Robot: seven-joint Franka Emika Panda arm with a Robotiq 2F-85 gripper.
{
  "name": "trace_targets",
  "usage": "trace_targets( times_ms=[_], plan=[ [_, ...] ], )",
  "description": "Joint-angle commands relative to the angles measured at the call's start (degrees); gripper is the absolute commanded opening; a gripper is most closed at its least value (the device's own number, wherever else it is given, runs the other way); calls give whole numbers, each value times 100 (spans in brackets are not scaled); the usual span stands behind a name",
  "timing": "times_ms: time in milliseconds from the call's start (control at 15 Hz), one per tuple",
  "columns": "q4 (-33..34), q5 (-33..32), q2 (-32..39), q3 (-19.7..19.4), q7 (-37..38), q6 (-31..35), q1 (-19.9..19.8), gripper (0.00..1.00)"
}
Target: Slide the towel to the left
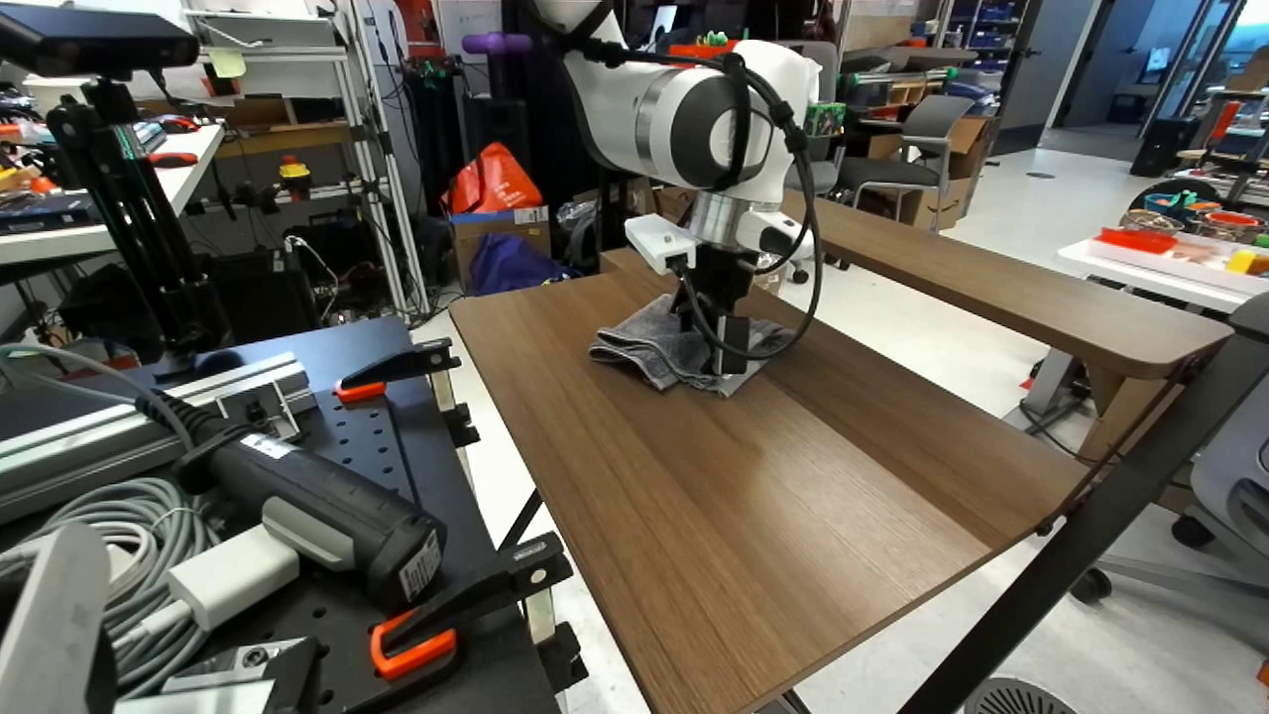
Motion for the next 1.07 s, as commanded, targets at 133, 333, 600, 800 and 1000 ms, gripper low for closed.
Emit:
trace_targets(
  times_ms=[133,333,600,800,1000],
  plan=[
    [781,-169,524,84,-172,-501,406,100],
    [837,-306,395,91,-177,-640,595,100],
    [438,-414,-236,208,-280,-657,811,100],
    [570,-437,-130,236,-267,-545,822,100],
    [417,-456,-332,265,-315,-627,858,100]
  ],
)
